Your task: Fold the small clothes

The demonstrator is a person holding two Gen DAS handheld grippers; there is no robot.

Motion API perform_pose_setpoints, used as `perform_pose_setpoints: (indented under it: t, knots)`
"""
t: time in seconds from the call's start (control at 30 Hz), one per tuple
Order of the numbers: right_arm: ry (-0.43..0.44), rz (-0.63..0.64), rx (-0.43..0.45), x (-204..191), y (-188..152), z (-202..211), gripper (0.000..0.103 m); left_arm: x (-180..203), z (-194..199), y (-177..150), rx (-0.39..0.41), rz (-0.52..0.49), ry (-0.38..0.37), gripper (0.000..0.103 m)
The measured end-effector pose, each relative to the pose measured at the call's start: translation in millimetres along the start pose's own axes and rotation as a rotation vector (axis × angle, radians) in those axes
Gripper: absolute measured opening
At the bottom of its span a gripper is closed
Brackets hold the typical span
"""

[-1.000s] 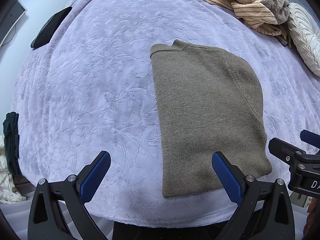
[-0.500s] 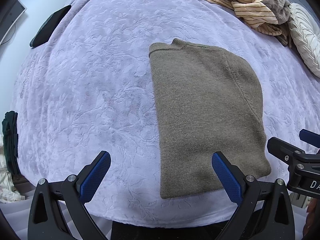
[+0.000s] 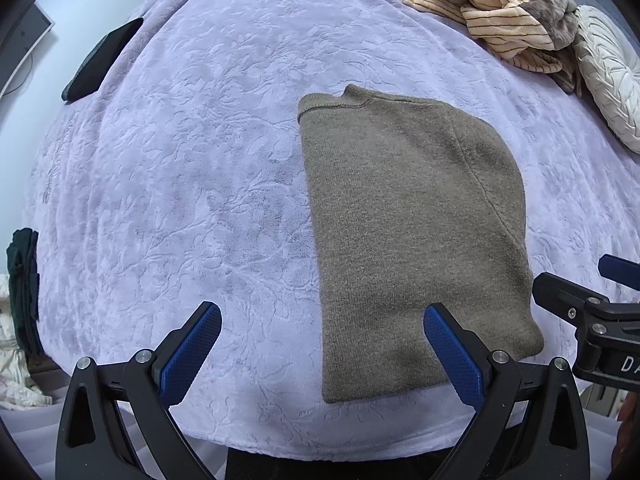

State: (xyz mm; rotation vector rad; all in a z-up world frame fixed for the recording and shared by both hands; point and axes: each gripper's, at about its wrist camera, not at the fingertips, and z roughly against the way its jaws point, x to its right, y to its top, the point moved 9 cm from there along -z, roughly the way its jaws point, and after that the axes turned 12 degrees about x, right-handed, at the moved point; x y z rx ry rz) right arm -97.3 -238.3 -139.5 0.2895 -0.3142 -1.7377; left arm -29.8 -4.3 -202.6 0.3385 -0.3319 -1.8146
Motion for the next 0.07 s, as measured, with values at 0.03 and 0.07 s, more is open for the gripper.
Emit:
perform_pose_setpoints:
  t: [0.03,0.07]
  knots:
    - [-0.001,0.0,0.0,0.3,0.6,0.0,0.103,0.4,-0.1,0.1,0.0,-0.005,-0.003,0.101]
    - [-0.001,0.0,0.0,0.5,0.9,0.0,0.103,0.9,-0.4,0.0,-0.003,-0.007,-0.005,0.101]
